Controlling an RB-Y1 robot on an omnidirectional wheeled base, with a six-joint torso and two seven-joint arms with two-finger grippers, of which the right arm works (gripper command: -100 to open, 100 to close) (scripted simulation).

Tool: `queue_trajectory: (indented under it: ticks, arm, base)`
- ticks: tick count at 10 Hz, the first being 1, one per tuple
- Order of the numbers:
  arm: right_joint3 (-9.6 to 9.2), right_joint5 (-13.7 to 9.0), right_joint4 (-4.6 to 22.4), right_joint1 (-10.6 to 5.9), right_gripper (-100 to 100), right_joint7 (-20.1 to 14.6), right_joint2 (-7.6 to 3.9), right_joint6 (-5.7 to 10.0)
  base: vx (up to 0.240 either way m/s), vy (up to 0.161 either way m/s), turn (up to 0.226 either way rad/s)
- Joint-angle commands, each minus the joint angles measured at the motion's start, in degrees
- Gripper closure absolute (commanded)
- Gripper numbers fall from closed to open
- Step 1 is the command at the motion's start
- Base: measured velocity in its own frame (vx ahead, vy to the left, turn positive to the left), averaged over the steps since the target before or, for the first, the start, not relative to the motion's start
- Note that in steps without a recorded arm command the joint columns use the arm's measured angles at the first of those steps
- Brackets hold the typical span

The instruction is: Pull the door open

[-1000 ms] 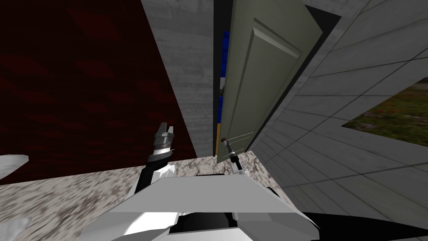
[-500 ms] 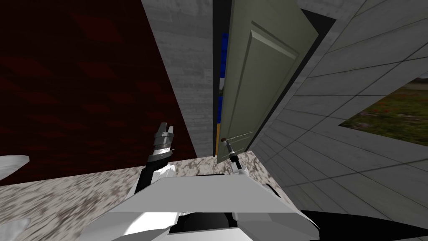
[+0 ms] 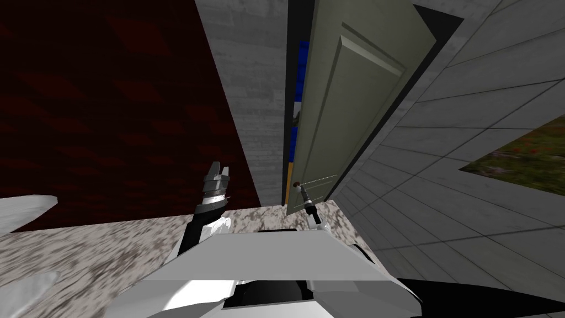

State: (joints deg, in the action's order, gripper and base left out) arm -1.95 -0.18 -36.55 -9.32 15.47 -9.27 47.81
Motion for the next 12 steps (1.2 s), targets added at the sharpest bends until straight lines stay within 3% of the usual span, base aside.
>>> queue_trajectory:
  ticks: [1,6,12]
  arm:
    - [-0.94,-0.3,-0.09,0.08,100,-2.34,0.63,0.17]
    - [-1.86,-2.9,-0.28,0.55,100,-10.26,-0.24,0.33]
    - [-2.56,-4.87,-0.42,0.91,100,-17.15,-0.9,0.44]
  base:
    - [-0.03,-0.011,0.085]
    - [-0.038,-0.01,0.088]
    - [-0.029,-0.012,0.068]
